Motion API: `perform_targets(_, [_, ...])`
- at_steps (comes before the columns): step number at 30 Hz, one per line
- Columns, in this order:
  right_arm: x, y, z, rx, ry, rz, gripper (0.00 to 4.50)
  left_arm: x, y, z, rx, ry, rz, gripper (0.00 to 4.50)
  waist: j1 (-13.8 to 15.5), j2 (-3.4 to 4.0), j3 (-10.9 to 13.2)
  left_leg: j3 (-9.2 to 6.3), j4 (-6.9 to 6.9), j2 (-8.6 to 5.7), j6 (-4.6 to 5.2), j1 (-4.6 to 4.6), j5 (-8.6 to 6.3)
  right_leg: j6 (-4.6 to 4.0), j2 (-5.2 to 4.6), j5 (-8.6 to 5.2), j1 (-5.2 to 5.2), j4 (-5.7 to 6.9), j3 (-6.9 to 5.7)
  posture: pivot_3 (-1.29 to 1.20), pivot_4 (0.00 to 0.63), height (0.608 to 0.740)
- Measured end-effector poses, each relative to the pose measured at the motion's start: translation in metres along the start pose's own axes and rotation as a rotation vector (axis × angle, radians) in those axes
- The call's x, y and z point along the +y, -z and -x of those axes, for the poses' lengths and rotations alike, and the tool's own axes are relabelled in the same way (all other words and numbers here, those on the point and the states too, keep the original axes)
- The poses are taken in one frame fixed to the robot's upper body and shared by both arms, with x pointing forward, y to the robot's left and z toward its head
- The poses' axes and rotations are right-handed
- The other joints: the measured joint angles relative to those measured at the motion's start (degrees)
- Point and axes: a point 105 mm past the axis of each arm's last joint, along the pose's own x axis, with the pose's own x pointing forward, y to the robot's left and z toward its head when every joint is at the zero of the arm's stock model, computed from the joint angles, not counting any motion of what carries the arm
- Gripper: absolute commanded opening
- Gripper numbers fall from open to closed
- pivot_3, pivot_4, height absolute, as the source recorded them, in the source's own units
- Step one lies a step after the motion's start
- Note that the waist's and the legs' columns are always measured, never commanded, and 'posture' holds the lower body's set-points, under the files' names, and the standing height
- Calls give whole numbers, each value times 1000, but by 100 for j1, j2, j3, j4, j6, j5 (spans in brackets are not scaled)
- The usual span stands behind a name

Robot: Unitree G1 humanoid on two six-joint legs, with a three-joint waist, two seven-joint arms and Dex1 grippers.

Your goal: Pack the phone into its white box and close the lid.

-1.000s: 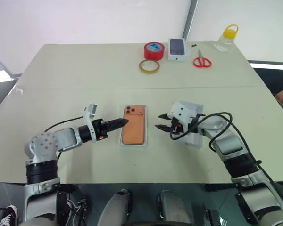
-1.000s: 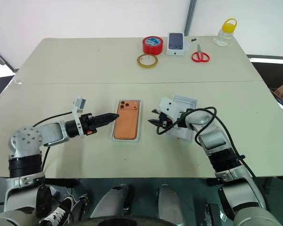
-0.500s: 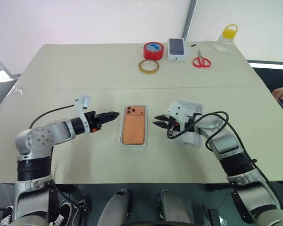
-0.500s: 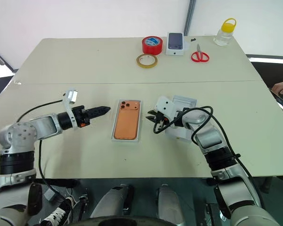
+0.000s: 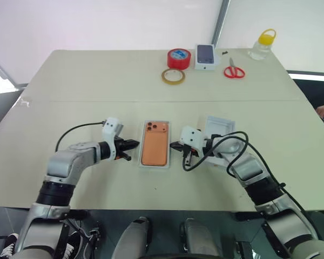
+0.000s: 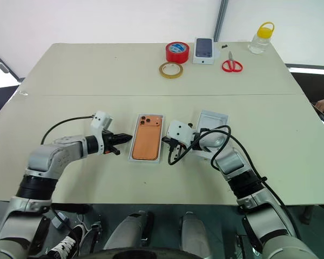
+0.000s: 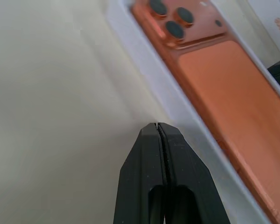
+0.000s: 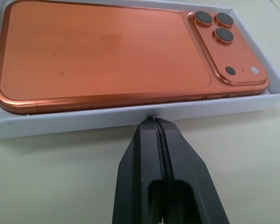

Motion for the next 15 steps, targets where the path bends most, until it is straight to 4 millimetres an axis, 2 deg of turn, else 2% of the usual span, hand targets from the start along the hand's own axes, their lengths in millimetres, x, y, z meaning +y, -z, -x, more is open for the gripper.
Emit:
perform_targets(4, [-16, 11, 11, 42, 50, -12, 0, -9, -6, -20, -12, 24, 16, 46, 14, 0, 0, -1, 12, -3, 2, 0, -1, 1, -1, 0, 10, -2, -5, 0, 150, 740])
perform_targets(9, [-40, 30, 36, 122, 128, -4, 0, -33, -10, -52, -21, 93, 24, 46, 93, -2, 1, 1, 23, -4, 6, -1, -3, 3, -2, -1, 16, -6, -7, 0, 150, 740])
perform_targets(15, [-54, 46, 60, 184, 188, -13, 0, -55, -12, -79, -25, 156, 13, 46, 128, -3, 2, 2, 32, -5, 9, -2, -5, 5, -2, -2, 22, -10, -7, 0, 150, 740])
